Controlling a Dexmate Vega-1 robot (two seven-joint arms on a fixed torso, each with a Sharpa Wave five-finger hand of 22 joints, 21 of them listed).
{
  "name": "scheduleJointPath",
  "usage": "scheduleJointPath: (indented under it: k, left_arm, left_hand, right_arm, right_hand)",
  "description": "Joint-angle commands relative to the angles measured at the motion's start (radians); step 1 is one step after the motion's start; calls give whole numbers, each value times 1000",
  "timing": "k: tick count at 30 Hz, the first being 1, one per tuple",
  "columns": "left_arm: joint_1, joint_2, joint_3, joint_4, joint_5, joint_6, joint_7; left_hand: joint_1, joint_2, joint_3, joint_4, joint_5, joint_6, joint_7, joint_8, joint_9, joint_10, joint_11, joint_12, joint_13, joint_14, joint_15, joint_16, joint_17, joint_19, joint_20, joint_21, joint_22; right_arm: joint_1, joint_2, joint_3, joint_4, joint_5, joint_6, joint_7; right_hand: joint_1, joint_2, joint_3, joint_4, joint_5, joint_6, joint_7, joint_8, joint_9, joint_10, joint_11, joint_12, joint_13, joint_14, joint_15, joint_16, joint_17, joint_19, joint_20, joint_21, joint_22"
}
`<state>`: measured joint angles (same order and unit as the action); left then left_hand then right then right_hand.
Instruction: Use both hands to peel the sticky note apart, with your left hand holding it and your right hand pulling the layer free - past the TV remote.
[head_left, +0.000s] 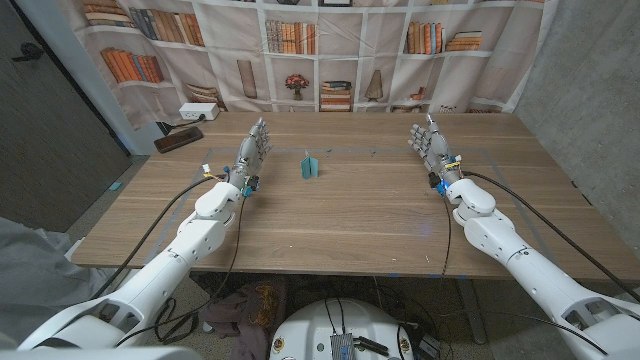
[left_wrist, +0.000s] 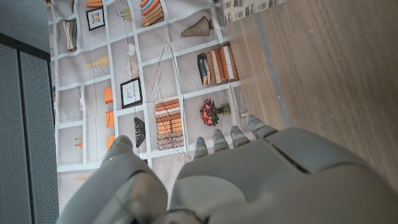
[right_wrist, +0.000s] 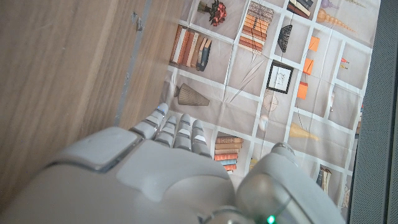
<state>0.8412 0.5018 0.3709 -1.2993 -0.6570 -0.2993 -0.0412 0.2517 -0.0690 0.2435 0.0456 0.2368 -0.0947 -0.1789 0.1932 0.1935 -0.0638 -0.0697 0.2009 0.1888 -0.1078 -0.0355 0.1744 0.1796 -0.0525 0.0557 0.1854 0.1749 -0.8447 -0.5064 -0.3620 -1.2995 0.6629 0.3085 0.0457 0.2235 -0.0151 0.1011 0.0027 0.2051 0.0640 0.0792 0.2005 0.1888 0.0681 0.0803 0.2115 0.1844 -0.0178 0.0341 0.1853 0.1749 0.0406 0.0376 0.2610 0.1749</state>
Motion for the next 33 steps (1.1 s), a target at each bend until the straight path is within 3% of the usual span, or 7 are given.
scheduleJointPath:
  k: [1,9,15,21,31,33]
  left_arm:
    - [15,-6,-6,-8,-14,-14,-5]
    - [32,8,-15,-49,-11,-19,7]
    - [48,52,-9,-106,49,-6,45]
    - [61,79,7,-107,102,-19,49]
    - [124,105,-1,-218,169,39,186]
    - [140,108,-1,-256,192,60,228]
  left_hand:
    - [8,2,8,-3,5,2,-8,8,2,-5,2,6,5,-9,-11,9,4,-4,4,4,4]
    - [21,13,14,-7,3,12,-10,11,2,7,5,11,5,-30,-2,3,3,-19,11,1,4]
    - [37,22,20,-14,1,11,-10,10,1,9,3,12,5,-51,7,0,3,-38,16,-3,4]
    - [87,18,30,-45,1,-1,-5,8,1,-2,-1,8,5,-85,17,-2,2,-69,23,-6,3]
    - [122,12,36,-67,2,9,-5,14,1,9,-4,13,6,-92,26,3,3,-73,29,-1,3]
    - [147,7,38,-84,3,28,11,22,2,29,-13,20,6,-86,26,9,3,-64,29,5,3]
  right_arm:
    - [-8,6,9,2,25,8,17]
    - [-16,4,7,-23,14,-7,-15]
    - [-25,-1,5,-46,-12,-5,-51]
    - [-20,3,2,-31,-9,7,-34]
    - [-5,-10,7,-15,6,-7,0]
    - [-2,-15,10,-12,18,-16,13]
  right_hand:
    - [11,1,8,-3,5,7,6,6,3,8,5,8,2,5,7,6,4,1,7,4,2]
    - [14,2,9,-5,4,8,7,5,3,9,4,8,2,6,7,5,3,2,7,1,2]
    - [15,3,9,-6,4,7,7,4,3,10,5,8,2,7,7,5,3,3,8,-1,2]
    - [18,5,10,-8,4,5,6,3,3,7,5,6,1,6,7,4,3,3,8,-4,2]
    - [22,7,11,-11,4,2,6,1,3,5,3,5,1,4,4,2,3,2,11,-8,2]
    - [23,7,11,-11,4,2,6,1,3,5,4,5,1,4,4,2,3,1,11,-10,2]
